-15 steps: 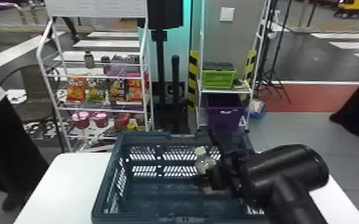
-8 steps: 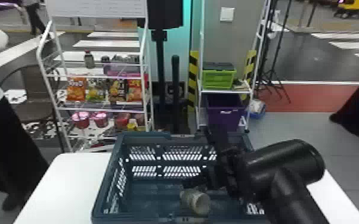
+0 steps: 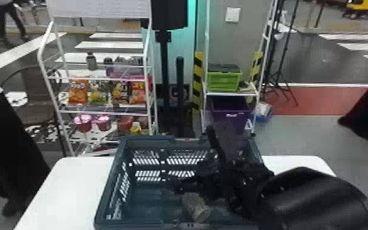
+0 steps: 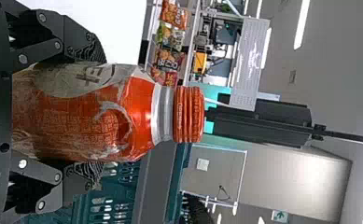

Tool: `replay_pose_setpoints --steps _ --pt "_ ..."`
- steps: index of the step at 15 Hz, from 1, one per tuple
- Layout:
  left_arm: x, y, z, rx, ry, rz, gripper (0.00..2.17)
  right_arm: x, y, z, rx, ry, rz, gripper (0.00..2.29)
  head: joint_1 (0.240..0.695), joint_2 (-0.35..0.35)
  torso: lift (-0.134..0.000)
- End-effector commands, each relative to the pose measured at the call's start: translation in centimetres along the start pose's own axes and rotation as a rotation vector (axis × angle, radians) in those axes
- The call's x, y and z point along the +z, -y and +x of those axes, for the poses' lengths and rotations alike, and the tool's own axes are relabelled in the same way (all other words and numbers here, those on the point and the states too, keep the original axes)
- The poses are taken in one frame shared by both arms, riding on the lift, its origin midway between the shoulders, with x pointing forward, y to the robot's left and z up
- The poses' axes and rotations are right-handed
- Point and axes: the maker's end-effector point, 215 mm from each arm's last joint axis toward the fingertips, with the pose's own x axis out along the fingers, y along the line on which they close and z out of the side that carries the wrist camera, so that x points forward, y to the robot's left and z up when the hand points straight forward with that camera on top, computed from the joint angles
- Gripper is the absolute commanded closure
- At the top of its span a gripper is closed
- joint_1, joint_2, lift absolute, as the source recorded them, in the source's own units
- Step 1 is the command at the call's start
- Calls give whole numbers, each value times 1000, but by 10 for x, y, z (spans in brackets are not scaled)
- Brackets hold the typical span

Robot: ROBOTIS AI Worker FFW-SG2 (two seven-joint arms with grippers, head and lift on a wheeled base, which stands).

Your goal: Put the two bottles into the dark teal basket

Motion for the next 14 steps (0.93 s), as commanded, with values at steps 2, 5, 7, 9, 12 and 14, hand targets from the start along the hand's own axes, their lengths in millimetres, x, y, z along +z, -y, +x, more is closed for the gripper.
replay_pose_setpoints --steps 2,5,7,9,12,14 --pt "4 3 3 -3 4 1 2148 18 -9 -43 4 146 36 56 499 0 0" --pt "-3 11 3 -14 -24 -6 2145 22 7 -88 -45 291 76 56 499 0 0" --pt "1 18 1 -24 -22 -2 2145 11 28 -127 -97 396 74 56 499 0 0" --pt "9 22 0 -30 -17 10 2148 -10 45 -167 -154 490 78 56 499 0 0" --pt "18 29 -2 -33 -27 23 2145 -48 61 -234 -255 610 57 60 499 0 0" --pt "25 33 -6 -36 -26 32 2145 -80 59 -263 -285 611 36 63 499 0 0"
